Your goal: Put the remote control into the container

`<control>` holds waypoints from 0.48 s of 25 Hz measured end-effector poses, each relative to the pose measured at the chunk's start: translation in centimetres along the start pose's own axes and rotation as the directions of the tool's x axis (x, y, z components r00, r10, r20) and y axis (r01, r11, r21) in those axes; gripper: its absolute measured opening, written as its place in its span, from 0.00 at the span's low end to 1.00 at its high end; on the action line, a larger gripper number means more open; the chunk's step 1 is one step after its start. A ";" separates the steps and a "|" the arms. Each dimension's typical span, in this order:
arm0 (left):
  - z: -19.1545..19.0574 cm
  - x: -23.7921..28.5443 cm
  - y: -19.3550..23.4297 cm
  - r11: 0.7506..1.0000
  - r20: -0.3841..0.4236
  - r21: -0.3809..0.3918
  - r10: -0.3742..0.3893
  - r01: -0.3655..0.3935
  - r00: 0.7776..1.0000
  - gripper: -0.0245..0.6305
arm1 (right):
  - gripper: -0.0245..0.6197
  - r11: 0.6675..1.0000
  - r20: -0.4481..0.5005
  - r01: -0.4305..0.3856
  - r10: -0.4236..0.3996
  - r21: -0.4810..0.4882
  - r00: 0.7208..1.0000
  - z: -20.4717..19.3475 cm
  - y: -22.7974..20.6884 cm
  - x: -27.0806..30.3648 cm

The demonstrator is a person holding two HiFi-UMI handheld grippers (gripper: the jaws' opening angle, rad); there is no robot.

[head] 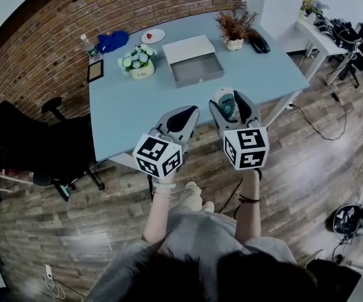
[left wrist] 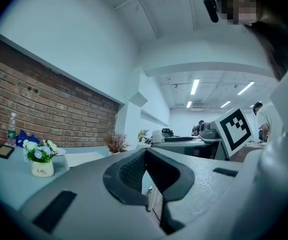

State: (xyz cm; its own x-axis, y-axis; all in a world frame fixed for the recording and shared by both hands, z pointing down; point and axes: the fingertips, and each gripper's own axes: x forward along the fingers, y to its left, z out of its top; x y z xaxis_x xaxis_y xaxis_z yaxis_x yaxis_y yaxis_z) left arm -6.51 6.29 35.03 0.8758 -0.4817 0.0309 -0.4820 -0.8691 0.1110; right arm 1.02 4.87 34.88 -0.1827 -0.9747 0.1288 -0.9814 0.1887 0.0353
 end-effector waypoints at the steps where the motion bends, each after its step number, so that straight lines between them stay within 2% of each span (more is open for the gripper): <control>1: -0.1 0.4 0.3 1.000 0.000 0.000 -0.003 0.003 1.000 0.04 | 0.48 1.000 0.001 -0.001 0.001 -0.003 1.000 0.1 -0.2 0.4; 12: 0.3 4.8 5.1 1.000 0.006 -0.021 -0.013 0.014 1.000 0.04 | 0.48 0.999 -0.023 -0.031 0.031 -0.039 0.999 0.7 -1.6 6.2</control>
State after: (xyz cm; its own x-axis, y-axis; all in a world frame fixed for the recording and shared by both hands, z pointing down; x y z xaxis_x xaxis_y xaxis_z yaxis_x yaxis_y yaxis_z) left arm -4.81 -0.45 35.49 0.8820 -0.4706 0.0234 -0.4694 -0.8731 0.1320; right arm 1.43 -1.51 34.96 -0.2112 -0.9655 0.1523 -0.9721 0.2237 0.0701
